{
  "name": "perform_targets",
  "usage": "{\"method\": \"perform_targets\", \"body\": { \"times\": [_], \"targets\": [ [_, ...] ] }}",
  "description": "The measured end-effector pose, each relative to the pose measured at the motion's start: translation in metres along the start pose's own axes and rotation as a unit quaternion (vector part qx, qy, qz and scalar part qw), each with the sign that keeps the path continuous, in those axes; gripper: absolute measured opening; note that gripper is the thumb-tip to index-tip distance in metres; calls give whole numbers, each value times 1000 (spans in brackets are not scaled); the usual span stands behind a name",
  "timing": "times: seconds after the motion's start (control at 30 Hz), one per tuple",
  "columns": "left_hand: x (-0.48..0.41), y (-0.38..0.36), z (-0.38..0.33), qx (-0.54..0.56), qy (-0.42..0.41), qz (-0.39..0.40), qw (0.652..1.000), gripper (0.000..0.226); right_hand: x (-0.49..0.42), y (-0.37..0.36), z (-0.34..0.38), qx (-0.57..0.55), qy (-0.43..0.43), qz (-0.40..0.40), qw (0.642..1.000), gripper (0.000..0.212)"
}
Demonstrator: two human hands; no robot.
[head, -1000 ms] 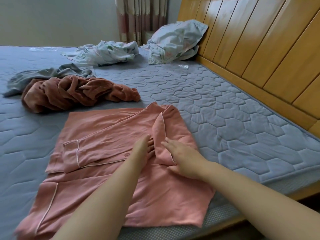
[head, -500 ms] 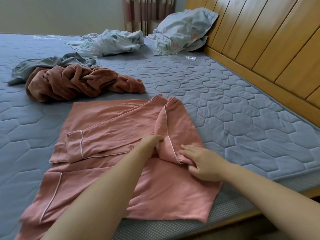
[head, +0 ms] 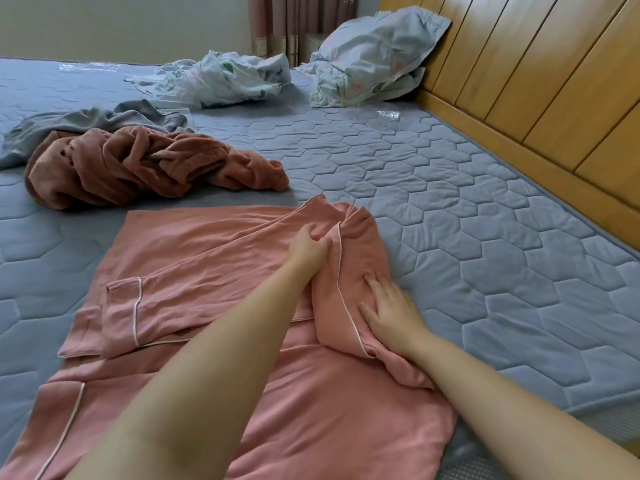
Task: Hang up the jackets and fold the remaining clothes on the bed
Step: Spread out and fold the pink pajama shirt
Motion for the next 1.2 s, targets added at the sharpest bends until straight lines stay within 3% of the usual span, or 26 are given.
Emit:
{"method": "perform_targets", "body": {
  "times": [0.07,0.13,0.2,0.3,0.37,0.47,0.53,0.6,0.67,0.7,0.73,0.8,0.87,0.97,1.07,1.13,1.2],
  "targets": [
    [-8,-7,6,35,29,27,999,44,1,-5,1,24,-6,5,1000,94],
    [-11,-13,6,10,35,59,998,21,3,-9,3,56,-10,-2,998,98],
    [-14,-7,1,-34,23,41,998,4,2,-10,2,68,-11,-15,998,97],
    [-12,15,-5,-76,0,-48,996,14,1,-13,1,65,-4,-8,998,96],
    [-3,16,-14,-198,-47,-80,976,23,2,-14,2,54,2,10,999,91],
    [12,-5,-27,-306,-155,-61,937,32,3,-1,7,-2,3,25,1000,63],
    [15,-13,-26,-326,-182,-28,927,44,11,27,17,-110,43,-41,992,55],
    [10,-5,-14,-249,-130,-18,960,53,37,60,44,-142,162,-135,967,48],
    [5,6,1,-116,-38,-10,992,46,70,62,79,-27,293,-158,942,38],
    [5,8,7,-60,-2,4,998,31,80,47,94,70,336,-134,930,37],
    [7,9,11,-15,29,14,999,12,85,31,103,153,355,-101,917,37],
    [9,12,19,55,83,19,995,15,83,9,109,213,350,-82,909,28],
    [12,12,24,114,138,20,984,20,82,9,113,201,352,-118,907,12],
    [10,19,20,158,169,-1,973,15,88,27,111,157,363,-165,903,11],
    [7,36,4,-45,71,-26,996,17,92,34,104,116,354,-150,916,25],
    [10,31,-2,-218,-5,-34,975,24,95,18,104,106,366,-73,922,31],
    [17,23,-7,-325,-74,-70,940,33,94,10,100,139,358,-52,922,39]
  ]
}}
Point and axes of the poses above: each hand's wrist, its own x-axis away from the middle knuckle, its own y-axis out of the back of the hand, z = x × y, the point moved 9 cm from there along -x, towards the middle knuckle, and after that the axes turned 3 degrees about z, right-handed, at the moved point
